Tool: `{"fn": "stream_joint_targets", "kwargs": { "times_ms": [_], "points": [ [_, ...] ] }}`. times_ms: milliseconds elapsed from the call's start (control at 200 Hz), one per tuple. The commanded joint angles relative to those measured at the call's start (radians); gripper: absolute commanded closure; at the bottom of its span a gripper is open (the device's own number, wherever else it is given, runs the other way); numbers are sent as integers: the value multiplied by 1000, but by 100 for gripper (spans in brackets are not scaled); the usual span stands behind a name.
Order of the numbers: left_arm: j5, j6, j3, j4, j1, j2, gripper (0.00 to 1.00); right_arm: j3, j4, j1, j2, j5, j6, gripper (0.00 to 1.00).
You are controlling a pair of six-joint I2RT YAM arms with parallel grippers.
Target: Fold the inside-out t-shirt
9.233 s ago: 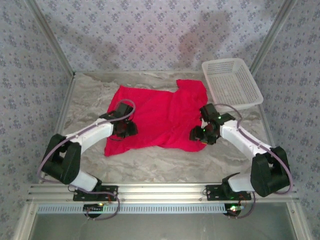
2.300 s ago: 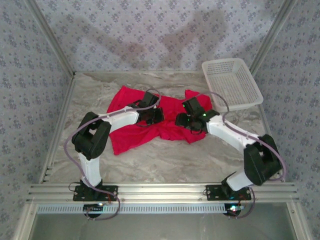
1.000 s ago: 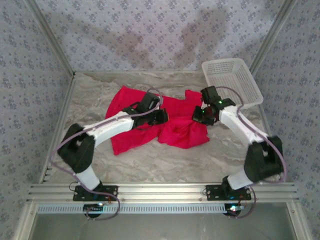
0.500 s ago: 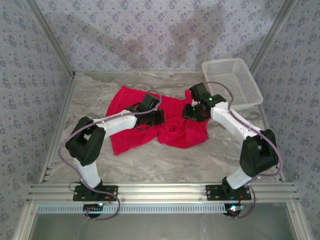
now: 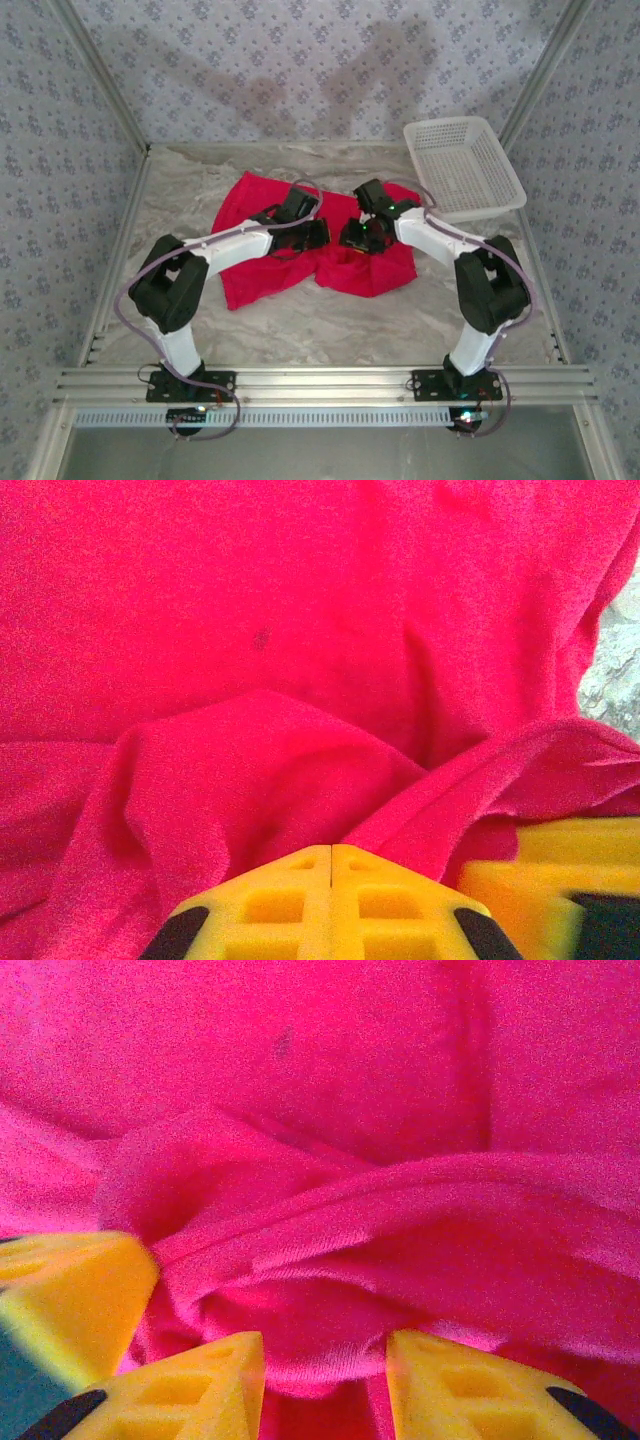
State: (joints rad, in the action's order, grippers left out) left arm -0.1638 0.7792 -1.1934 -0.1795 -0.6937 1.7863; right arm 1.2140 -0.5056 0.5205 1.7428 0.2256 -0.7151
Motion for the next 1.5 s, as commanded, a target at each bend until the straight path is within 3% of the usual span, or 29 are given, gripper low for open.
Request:
{"fn": "stream_joint_targets", "kwargs": {
  "times_ms": [0,60,160,505,655,964,1064,1144,1304,1494],
  "points": [
    [9,-2,-12,-3,6,-46,100,30,39,3,41,21,-43,61],
    [9,-3,-7,-3,9,-52,100,31,54,2,54,22,-54,66],
    [2,0,0,2,15,-63,100,41,42,1,49,16,-54,100],
    [-74,-58,-37,-52,-11,-152,100,65,-194,55,-336,-40,-22,100],
    [-74,-69,-37,-49,-44,-190,100,38,-207,69,-466,-35,-83,100],
    [26,-142,-31,-77,-41,-174,100,82,-157,-17,-335,66,-50,100],
    [86,-170,17,-71,-43,-220,72,85,-124,-43,-279,99,-69,100],
    [92,-199,89,0,-49,-278,59,81,-102,-55,-245,126,-87,100],
    [-85,-261,253,290,-72,-341,51,82,-100,-67,-208,144,-99,100],
    [-158,-251,254,397,-119,-271,54,92,-100,-74,-200,147,-104,100]
  ]
}}
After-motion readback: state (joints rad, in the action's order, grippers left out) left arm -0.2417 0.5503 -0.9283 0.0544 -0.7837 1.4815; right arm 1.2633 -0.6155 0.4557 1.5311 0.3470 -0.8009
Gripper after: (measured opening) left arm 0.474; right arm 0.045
